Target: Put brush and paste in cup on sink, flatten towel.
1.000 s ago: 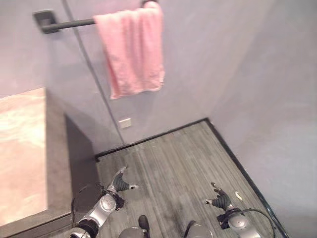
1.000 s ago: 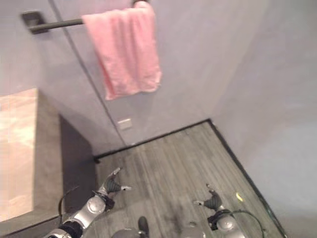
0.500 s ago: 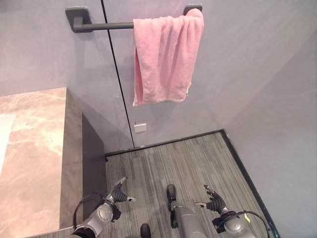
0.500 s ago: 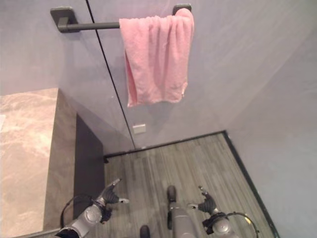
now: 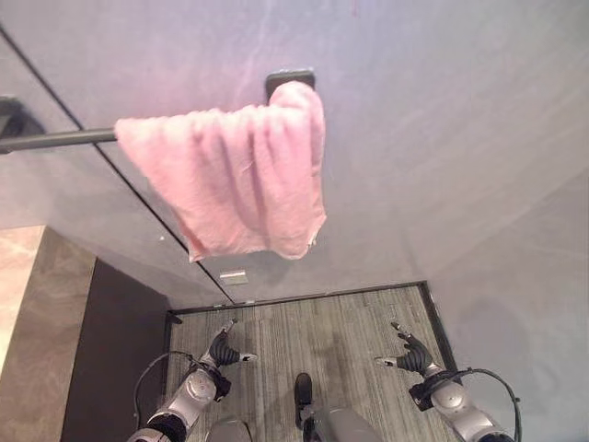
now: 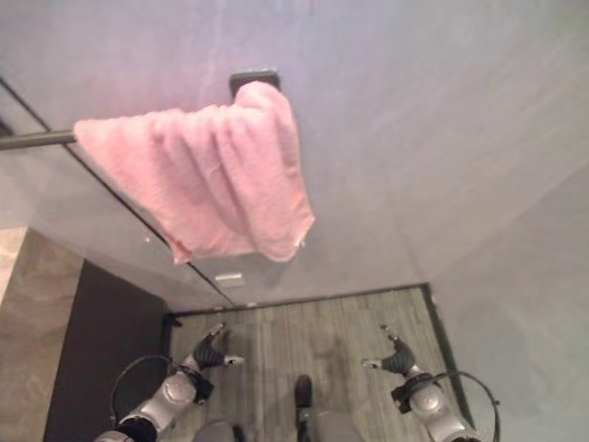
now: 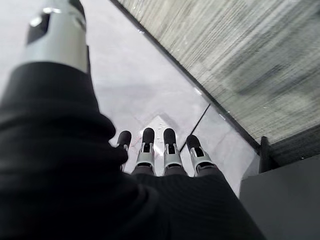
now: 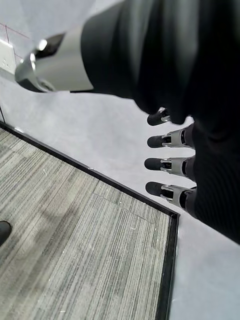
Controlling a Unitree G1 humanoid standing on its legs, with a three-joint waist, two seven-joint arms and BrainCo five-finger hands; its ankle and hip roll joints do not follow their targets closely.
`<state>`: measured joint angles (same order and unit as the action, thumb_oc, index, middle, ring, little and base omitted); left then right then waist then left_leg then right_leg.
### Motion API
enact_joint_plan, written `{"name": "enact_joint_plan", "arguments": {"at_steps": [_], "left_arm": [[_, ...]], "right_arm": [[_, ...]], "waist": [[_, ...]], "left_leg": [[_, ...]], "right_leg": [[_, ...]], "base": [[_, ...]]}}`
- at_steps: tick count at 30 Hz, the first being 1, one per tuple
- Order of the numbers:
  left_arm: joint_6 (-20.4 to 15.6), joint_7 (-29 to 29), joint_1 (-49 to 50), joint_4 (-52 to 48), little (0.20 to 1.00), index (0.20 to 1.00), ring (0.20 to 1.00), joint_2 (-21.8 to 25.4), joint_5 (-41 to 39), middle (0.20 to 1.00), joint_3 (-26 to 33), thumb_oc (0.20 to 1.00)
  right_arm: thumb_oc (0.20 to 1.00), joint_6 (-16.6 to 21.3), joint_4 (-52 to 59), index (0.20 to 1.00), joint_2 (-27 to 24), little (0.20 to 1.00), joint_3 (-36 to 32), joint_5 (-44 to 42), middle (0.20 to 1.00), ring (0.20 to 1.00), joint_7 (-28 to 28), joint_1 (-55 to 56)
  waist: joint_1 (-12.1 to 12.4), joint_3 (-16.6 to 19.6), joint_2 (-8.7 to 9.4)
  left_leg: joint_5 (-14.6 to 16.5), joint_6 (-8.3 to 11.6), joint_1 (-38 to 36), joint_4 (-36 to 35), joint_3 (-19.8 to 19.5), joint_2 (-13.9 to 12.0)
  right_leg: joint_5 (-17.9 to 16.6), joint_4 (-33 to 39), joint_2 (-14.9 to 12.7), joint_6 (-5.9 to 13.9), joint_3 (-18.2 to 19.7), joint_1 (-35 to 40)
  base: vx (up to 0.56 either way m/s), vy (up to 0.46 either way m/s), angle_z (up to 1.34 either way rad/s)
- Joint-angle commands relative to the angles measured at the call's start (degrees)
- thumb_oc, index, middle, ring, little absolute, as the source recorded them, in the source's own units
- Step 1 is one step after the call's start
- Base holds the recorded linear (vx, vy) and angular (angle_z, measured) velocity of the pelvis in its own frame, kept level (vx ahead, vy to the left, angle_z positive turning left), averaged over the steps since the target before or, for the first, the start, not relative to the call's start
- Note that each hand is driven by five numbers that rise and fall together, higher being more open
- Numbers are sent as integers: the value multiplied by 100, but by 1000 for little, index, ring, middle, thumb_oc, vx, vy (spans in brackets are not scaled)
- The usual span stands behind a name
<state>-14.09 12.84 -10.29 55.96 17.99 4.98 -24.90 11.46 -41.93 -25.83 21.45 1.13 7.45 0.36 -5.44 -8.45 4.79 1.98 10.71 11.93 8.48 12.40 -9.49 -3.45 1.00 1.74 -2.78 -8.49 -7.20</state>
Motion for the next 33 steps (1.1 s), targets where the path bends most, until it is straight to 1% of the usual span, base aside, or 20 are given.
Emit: {"name": "enact_joint_plan", "arguments": {"at_steps": [1, 3, 4, 6, 11, 12, 13, 14, 15, 17, 18, 19, 20, 21, 22, 24, 25, 28, 29, 33], "left_arm": [[-129, 243, -117, 140, 1000, 1000, 1000, 52, -68, 1000, 83, 1000], [-108, 245, -99, 194, 1000, 1000, 1000, 34, -73, 1000, 93, 1000], [-107, 242, -10, 159, 1000, 1000, 1000, 46, -109, 1000, 149, 1000], [-131, 219, 7, 84, 1000, 1000, 1000, 87, -82, 1000, 97, 1000], [-131, 218, 9, 81, 1000, 1000, 1000, 89, -83, 1000, 97, 1000], [-149, 143, 149, -105, 1000, 1000, 1000, 226, 70, 1000, 6, 1000], [-156, 140, 168, -127, 1000, 1000, 1000, 251, 106, 1000, -20, 1000], [-155, 130, 156, -106, 1000, 1000, 1000, 265, 203, 1000, -47, 1000], [-156, 132, 163, -125, 1000, 1000, 1000, 288, 215, 1000, -51, 1000], [-152, 130, 210, -133, 1000, 1000, 1000, 326, 228, 1000, -42, 1000], [-148, 97, 257, -184, 1000, 1000, 1000, 369, 226, 1000, -47, 1000], [-146, 96, 258, -187, 1000, 1000, 1000, 371, 225, 1000, -44, 1000], [-158, 91, 307, -238, 1000, 1000, 1000, 410, 204, 1000, -6, 1000], [-176, 112, 408, -377, 1000, 1000, 1000, 488, 167, 1000, 66, 1000], [-172, 110, 413, -384, 1000, 1000, 1000, 491, 166, 1000, 67, 1000], [-211, 115, 460, -484, 1000, 1000, 1000, 573, 176, 1000, 89, 1000], [-246, 93, 638, -654, 1000, 1000, 1000, 708, 247, 1000, 165, 1000], [-302, -37, 923, -915, 1000, 1000, 1000, 884, 187, 1000, 270, 1000], [-297, -42, 933, -926, 1000, 1000, 1000, 889, 184, 1000, 271, 1000], [-424, -273, 1321, -1743, 1000, 1000, 1000, 1364, 243, 1000, 431, 1000]], "right_arm": [[1000, 181, 144, 1000, -121, 1000, -145, 90, 1000, 1000, 112, 190], [1000, 176, 121, 1000, -115, 1000, -117, 98, 1000, 1000, 97, 179], [1000, 172, 195, 1000, -115, 1000, -68, 117, 1000, 1000, 42, 144], [1000, 157, 176, 1000, -65, 1000, -33, 122, 1000, 1000, 4, 137], [1000, 156, 176, 1000, -64, 1000, -33, 121, 1000, 1000, 4, 138], [1000, 148, 298, 1000, 91, 1000, -91, 157, 1000, 1000, 25, 36], [1000, 150, 328, 1000, 110, 1000, -89, 164, 1000, 1000, 26, 32], [1000, 150, 260, 1000, 191, 1000, -49, 181, 1000, 1000, 46, -54], [1000, 154, 286, 1000, 201, 1000, -29, 187, 1000, 1000, 50, -81], [1000, 168, 245, 1000, 241, 1000, 8, 190, 1000, 1000, 74, -143], [1000, 183, 217, 1000, 269, 1000, 33, 128, 1000, 1000, 49, -137], [1000, 184, 215, 1000, 270, 1000, 35, 127, 1000, 1000, 49, -140], [1000, 190, 195, 1000, 285, 1000, 21, 81, 1000, 1000, 46, -122], [1000, 212, 348, 1000, 282, 1000, 19, 20, 1000, 1000, 71, -86], [1000, 210, 352, 1000, 282, 1000, 19, 20, 1000, 1000, 70, -82], [1000, 264, 398, 1000, 259, 1000, -17, -64, 1000, 1000, 68, -64], [1000, 302, 497, 1000, 196, 1000, -73, -106, 1000, 1000, 1, -25], [1000, 377, 610, 1000, 62, 1000, -297, -406, 1000, 1000, -141, 135], [1000, 376, 615, 1000, 60, 1000, -298, -410, 1000, 1000, -146, 142], [1000, 581, 1194, 1000, -281, 1000, -813, -1142, 1000, 1000, -477, 470]], "waist": [[77, 124, -212], [107, 116, -223], [114, 103, -233], [105, 99, -223], [110, 97, -219], [167, 108, -174], [186, 101, -156], [209, 82, -144], [212, 57, -147], [260, 53, -164], [194, 69, -179], [196, 79, -179], [210, 95, -178], [288, 101, -161], [278, 106, -162], [275, 131, -165], [372, 213, -132], [436, 304, -137], [428, 308, -139], [439, 350, -146]], "left_leg": [[-958, -361, -66, -685, 14, -234], [-990, -355, -138, -739, -90, -240], [-783, -395, -171, -511, -259, -171], [-643, -410, -154, -335, -270, -69], [-634, -413, -154, -325, -265, -67], [-113, -748, -279, -21, -206, 377], [-83, -799, -287, -8, -174, 443], [-1, -908, -363, -54, -126, 579], [-6, -926, -365, -57, -114, 585], [29, -945, -391, -76, -77, 600], [19, -957, -451, -130, -160, 638], [4, -954, -439, -139, -157, 634], [-25, -953, -461, -151, -194, 656], [-71, -933, -446, -159, -220, 643], [-71, -933, -439, -155, -231, 644], [-125, -915, -484, -316, -354, 636], [-271, -850, -560, -556, -345, 586], [-491, -755, -643, -909, -437, 520], [-501, -754, -650, -925, -445, 520], [-670, -637, -704, -1198, -601, 446]], "right_leg": [[299, -409, -743, 908, 270, -100], [337, -436, -756, 914, 299, -48], [401, -540, -757, 936, 402, -41], [387, -612, -856, 981, 498, -21], [389, -615, -859, 983, 504, -20], [261, -963, -1208, 1166, 847, -9], [190, -1028, -1252, 1207, 880, -48], [-83, -1226, -1399, 1264, 889, -158], [-167, -1304, -1406, 1272, 881, -222], [-126, -1312, -1359, 1274, 741, -248], [102, -1200, -1026, 1224, 1012, -229], [87, -1191, -1022, 1220, 1015, -242], [152, -1110, -900, 1207, 1081, -248], [73, -992, -939, 1227, 923, -266], [71, -986, -941, 1227, 910, -261], [119, -834, -844, 1216, 1124, -209], [104, -606, -877, 1214, 954, -81], [89, -390, -874, 1205, 817, 40], [86, -381, -874, 1204, 807, 48], [89, -144, -889, 1190, 547, 207]], "base": [[287, 229, -17], [172, 146, -54], [94, 131, -59], [95, 168, -41], [33, 124, 11], [137, 630, 23], [142, 782, 2], [-6, 278, -33], [-13, 244, -53], [14, 115, -30], [43, 53, 2], [56, 39, 12], [27, 4, 35], [30, 6, 33], [13, -46, 23], [33, -67, 10], [56, -103, 38], [41, -100, 22], [15, -81, 25], [43, -85, 30]]}}
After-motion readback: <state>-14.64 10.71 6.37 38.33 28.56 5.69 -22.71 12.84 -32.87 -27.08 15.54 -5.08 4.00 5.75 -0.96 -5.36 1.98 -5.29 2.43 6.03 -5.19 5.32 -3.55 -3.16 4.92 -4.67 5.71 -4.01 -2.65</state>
